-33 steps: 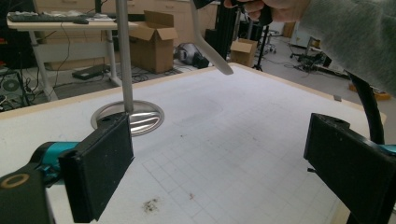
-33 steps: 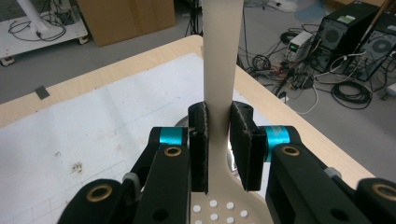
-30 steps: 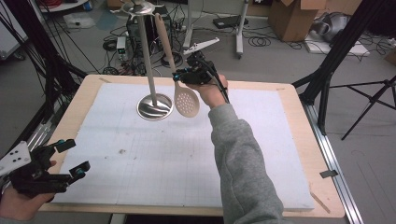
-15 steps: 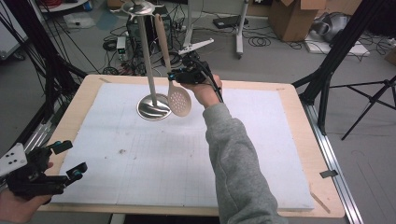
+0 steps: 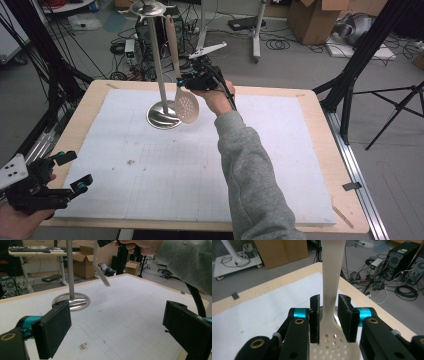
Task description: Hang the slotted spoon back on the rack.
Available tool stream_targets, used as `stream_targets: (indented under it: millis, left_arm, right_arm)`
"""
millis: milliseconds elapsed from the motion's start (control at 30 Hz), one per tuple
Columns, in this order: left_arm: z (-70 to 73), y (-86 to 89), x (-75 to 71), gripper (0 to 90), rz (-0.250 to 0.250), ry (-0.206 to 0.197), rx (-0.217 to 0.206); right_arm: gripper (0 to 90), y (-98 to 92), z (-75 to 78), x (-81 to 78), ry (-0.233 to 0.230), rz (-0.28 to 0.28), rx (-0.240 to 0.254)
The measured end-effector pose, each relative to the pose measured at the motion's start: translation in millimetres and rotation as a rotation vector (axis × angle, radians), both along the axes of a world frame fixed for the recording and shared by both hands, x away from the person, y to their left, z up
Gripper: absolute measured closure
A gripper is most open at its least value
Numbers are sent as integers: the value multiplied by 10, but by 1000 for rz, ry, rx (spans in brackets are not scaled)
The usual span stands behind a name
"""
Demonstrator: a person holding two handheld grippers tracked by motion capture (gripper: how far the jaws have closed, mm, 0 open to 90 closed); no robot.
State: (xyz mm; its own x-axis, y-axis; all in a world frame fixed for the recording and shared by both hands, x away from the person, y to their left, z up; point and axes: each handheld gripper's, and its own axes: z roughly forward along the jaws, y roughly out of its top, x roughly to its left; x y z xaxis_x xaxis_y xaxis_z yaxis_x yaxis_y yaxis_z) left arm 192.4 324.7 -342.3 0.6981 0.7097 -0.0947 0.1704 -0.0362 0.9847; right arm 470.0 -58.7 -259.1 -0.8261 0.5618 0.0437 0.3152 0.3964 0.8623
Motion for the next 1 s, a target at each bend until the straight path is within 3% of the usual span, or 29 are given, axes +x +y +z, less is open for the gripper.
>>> stream_targets:
  millis: [333, 567, 767, 1000]
  left_arm:
    - [-12, 13, 3, 85, 10, 1, 2]
    - [-23, 11, 15, 85, 15, 1, 2]
    - [-22, 10, 37, 85, 18, -3, 0]
    - [-14, -32, 76, 83, 15, -9, 4]
  right_arm:
    - [317, -65, -67, -92, -38, 14, 24]
    - [170, -154, -116, -141, -58, 35, 42]
    - [147, -239, -111, -244, -81, 30, 88]
    - [141, -324, -169, -373, -81, 41, 81]
